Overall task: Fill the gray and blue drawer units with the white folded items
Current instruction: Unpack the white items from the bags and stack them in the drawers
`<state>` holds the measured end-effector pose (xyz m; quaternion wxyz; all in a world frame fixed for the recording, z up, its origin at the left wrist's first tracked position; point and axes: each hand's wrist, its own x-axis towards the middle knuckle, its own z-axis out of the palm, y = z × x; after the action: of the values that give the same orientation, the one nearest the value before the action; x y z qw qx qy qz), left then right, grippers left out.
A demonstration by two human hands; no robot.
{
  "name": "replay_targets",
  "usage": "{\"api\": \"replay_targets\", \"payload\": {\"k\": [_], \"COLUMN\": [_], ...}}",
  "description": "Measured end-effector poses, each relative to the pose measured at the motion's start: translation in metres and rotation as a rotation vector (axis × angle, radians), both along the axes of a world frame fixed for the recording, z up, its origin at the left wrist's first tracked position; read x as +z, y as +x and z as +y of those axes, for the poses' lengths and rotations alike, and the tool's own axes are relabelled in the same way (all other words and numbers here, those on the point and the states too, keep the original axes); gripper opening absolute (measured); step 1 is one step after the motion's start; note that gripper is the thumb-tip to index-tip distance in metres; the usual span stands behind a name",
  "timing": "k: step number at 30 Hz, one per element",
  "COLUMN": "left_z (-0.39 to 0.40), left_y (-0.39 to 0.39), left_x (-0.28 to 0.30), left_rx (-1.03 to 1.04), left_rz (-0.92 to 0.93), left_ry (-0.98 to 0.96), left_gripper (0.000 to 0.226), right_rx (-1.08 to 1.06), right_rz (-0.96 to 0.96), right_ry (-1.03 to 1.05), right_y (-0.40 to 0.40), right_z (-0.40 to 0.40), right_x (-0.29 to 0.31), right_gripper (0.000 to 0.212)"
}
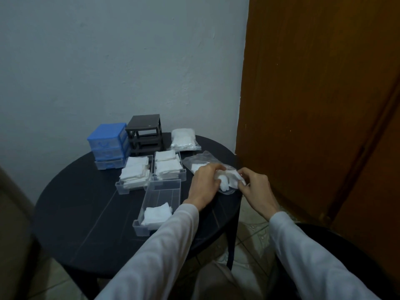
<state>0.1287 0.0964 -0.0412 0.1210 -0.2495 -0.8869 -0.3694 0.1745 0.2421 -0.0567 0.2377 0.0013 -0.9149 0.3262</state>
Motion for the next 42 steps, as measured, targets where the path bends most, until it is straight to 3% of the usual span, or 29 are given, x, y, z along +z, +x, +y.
{"api": "replay_targets", "payload": {"k": [13, 22, 29, 35, 42], "left_z": [-0.002, -0.1, -0.148, -0.152, -0.153], "left_y": [0.018, 0.021, 0.012, 0.009, 0.007], "left_x": [0.008, 0.012, -0.018, -0.039, -0.045], "left_rx": [-0.091, 0.0, 0.186, 0.167, 0.091], "left_rz": [-0.085, -0.058, -0.205, -0.284, -0.326], "left_ry": [0.24, 0.254, 0.508, 0.601, 0.804], "left_gripper": [0.03, 0.029, 0.028, 0.043, 0.038], "right_rx": [-0.029, 0.11, 0.322, 0.417, 0.446], "right_rz": [-0.003, -0.142, -0.227, -0.207, -0.211], "right_ry": [-0.309, -0.48, -0.374, -0.1, 0.076], "right_y": [0.016, -0.003, -0.009, -0.022, -0.044], "right_z": [0.011, -0.043, -0.094, -0.12, -0.139], "right_x": [0.031, 0.035, 0.04, 0.039, 0.027], "right_gripper": [0.01, 0.015, 0.05, 0.03, 0.009]}}
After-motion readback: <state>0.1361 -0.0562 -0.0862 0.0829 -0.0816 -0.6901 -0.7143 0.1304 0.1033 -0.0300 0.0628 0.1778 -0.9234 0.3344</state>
